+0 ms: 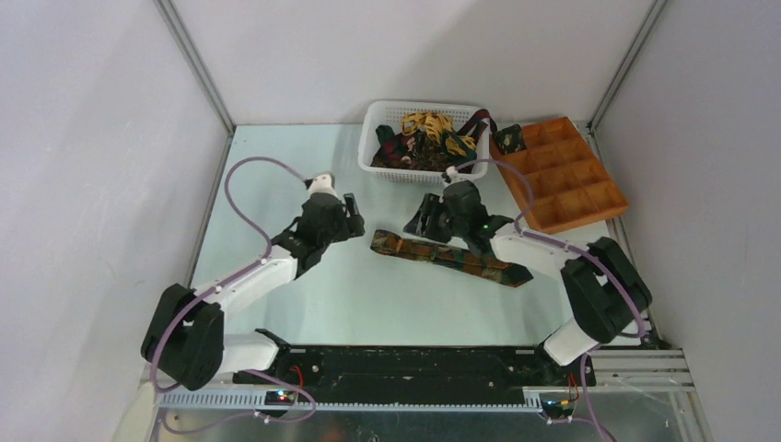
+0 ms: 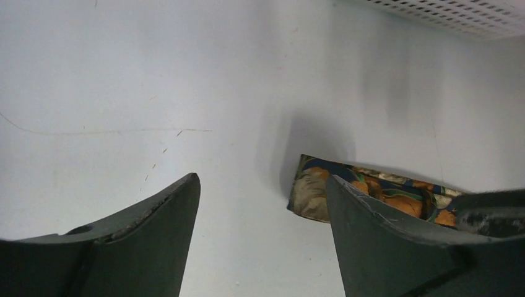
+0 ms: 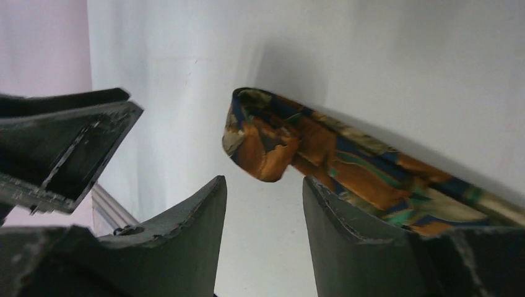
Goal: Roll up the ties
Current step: Roll the tie at the center of the board.
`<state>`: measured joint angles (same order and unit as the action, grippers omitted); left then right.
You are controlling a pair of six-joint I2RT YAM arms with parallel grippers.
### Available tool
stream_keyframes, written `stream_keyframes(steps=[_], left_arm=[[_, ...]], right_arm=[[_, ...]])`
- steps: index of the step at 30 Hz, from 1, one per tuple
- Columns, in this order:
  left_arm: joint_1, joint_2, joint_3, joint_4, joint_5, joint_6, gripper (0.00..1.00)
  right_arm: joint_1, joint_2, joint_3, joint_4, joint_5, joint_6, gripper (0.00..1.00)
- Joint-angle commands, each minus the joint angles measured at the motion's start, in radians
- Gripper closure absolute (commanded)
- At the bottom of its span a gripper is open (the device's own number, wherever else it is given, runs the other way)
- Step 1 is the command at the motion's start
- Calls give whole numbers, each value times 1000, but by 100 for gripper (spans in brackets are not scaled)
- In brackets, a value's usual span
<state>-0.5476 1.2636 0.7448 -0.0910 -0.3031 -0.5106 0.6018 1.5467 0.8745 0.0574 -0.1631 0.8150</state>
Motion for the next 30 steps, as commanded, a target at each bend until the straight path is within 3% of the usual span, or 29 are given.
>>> stream_keyframes(steps=[1, 16, 30], left_arm=[[100, -16, -101, 254, 236, -116, 19], [128, 146, -201, 557, 437, -207, 16], [127, 222, -223, 576, 455, -189, 18]], right_arm=[[57, 102, 81, 79, -37, 73, 50], [78, 273, 116, 156, -85, 119, 61], [81, 280, 116, 75, -28, 68, 70]])
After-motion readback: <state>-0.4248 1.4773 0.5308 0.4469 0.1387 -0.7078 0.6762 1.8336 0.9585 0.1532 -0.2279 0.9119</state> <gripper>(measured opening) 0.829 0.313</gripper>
